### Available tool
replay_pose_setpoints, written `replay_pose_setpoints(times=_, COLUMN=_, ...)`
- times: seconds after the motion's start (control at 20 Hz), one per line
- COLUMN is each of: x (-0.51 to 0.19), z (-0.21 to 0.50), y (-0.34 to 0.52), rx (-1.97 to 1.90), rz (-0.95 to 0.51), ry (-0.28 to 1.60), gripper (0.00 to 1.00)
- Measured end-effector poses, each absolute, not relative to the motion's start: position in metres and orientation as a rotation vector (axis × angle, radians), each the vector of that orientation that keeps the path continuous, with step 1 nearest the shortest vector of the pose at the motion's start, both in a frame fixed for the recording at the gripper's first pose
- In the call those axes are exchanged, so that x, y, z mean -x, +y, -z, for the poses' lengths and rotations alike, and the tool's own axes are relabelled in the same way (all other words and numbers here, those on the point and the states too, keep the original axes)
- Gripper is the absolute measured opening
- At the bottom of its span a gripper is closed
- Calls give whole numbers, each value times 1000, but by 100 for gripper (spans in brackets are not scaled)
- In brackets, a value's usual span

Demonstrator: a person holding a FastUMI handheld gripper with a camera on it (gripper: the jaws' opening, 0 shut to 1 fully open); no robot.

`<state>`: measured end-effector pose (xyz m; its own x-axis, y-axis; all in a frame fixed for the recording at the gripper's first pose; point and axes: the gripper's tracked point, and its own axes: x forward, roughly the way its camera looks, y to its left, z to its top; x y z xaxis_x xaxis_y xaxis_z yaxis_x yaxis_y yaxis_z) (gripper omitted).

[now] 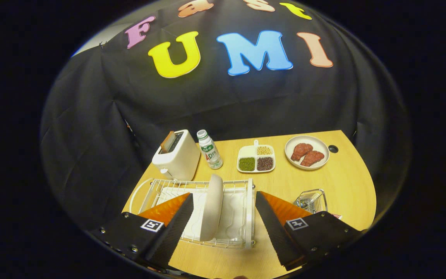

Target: Take the plate from the dish rack, then take the spoon from the basket and place it into the plate.

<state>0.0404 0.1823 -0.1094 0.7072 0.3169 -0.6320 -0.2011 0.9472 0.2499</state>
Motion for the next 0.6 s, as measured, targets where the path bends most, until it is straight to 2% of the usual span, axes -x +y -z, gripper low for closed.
replay_pose_setpoints(times=0.25, x=-51, z=149, y=205, rx=-159, rz=-282, ry=861, gripper=99)
replay_pose_setpoints(times=0.6, x=-67, z=184, y=224, rx=-72, rz=-237, ry=936, gripper=99)
